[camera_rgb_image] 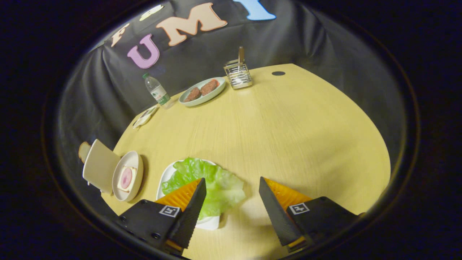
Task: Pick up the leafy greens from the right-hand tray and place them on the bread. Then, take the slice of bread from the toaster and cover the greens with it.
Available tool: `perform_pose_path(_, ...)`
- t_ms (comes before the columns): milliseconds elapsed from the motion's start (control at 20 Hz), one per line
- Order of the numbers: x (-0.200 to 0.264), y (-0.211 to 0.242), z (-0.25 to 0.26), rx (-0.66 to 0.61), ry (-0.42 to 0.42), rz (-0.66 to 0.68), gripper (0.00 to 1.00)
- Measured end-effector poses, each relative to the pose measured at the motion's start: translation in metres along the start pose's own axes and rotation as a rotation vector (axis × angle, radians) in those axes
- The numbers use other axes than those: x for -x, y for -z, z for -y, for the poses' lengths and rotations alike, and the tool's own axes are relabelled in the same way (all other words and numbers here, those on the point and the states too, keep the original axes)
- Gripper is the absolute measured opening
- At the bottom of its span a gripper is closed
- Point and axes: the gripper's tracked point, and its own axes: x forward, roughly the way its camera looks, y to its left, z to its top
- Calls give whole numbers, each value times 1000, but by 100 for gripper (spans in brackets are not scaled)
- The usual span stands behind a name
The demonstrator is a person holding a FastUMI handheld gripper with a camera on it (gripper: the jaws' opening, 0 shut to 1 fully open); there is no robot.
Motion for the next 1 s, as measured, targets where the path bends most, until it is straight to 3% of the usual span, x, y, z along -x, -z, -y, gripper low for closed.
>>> perform_pose_path(550, -8, -1, -12, -15, -9, 7, 10)
perform_pose_path(800, -2, 2, -10, 10, 46, 12, 3)
perform_pose_path(1000, 11, -8, -28, -14, -22, 58, 3)
